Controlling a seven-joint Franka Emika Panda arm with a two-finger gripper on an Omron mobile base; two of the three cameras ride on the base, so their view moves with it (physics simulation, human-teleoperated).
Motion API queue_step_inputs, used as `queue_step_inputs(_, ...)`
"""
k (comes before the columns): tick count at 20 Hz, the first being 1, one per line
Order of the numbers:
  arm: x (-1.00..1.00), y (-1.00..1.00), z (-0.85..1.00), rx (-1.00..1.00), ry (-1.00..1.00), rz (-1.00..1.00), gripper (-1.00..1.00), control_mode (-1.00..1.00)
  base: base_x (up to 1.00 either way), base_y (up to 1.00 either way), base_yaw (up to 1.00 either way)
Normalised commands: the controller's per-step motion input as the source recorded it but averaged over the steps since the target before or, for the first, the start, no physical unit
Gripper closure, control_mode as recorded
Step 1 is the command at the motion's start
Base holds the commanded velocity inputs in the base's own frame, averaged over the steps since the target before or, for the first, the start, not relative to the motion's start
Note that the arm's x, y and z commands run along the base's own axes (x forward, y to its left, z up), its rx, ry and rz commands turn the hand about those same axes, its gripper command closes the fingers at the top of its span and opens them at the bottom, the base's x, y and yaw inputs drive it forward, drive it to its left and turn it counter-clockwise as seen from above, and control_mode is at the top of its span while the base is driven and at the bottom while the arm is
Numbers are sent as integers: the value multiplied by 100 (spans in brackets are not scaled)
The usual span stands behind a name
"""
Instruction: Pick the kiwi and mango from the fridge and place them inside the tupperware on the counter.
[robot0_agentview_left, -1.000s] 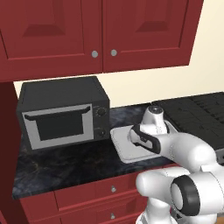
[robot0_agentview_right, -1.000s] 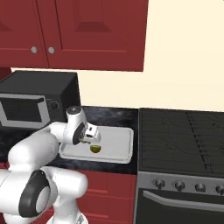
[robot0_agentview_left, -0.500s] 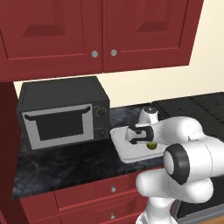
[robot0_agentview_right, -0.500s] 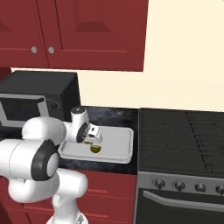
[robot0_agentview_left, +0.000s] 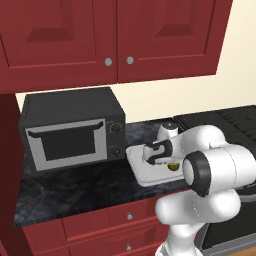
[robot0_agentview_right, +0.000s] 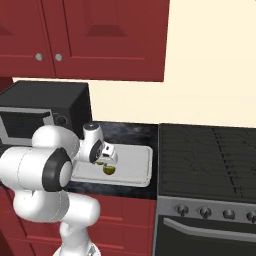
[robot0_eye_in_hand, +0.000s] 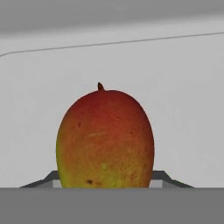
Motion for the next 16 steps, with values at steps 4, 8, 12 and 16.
queue_step_inputs(4, -6, 0, 17, 0, 0, 0, -100, -100, 0, 0, 0)
queue_step_inputs(8, -39, 0, 52, 0, 0, 0, -100, -100, 0, 0, 0)
queue_step_inputs(12, -78, -9, 78, 0, 0, 0, -100, -100, 0, 0, 0)
queue_step_inputs(16, -100, -26, 78, 0, 0, -1, -100, -100, 0, 0, 0)
